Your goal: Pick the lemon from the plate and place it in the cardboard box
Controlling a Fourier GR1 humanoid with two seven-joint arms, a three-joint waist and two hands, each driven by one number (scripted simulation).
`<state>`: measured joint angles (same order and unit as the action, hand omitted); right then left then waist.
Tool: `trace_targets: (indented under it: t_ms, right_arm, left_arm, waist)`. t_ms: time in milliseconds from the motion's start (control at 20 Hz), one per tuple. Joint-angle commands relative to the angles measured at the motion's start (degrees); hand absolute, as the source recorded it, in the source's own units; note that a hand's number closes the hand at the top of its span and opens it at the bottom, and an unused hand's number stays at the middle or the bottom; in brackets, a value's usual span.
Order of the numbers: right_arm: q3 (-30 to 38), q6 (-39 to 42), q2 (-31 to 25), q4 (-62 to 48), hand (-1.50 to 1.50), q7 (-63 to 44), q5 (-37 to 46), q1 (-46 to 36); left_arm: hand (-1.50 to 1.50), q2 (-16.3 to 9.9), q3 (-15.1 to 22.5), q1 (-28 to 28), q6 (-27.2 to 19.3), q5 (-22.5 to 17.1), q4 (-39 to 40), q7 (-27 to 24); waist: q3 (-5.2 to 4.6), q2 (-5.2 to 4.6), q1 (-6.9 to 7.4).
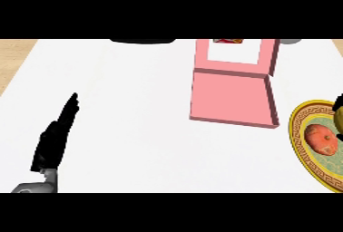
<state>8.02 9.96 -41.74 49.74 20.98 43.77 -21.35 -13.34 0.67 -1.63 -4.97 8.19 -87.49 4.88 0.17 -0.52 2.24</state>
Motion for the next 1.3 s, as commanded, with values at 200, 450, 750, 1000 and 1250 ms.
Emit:
trace_targets:
  t_ms: [200,450,750,1000,1250]
  right_arm:
    - [-7.4,-2.6,-4.0,-1.9,1.50,23.6,4.5,-11.4]
    - [-4.8,-0.4,-6.9,-12.3,1.50,35.8,2.2,-20.0]
    - [-1.7,13.3,-4.9,-16.9,1.50,47.1,-7.7,-26.3]
    - [-3.3,19.6,-3.3,-16.9,1.50,48.0,-12.7,-30.5]
    - [-5.8,23.4,-3.1,-17.5,1.50,45.4,-16.0,-35.1]
  left_arm:
    - [0.00,0.9,2.9,-2.3,1.3,0.9,-0.3,-0.5]
    - [0.00,0.8,2.2,-3.4,1.1,0.9,0.0,1.6]
    - [0.00,0.6,1.5,-4.3,0.7,1.0,0.5,1.7]
    - [0.00,1.5,1.7,-2.6,0.1,1.0,0.1,1.7]
    - [0.00,0.6,1.1,-0.5,1.1,0.4,0.5,-0.2]
  waist:
    - [0.37,-1.81,5.06]
    - [0.19,-1.30,3.43]
    - [0.14,-1.07,2.56]
    - [0.01,-0.35,1.87]
    - [-0.10,-0.43,2.16]
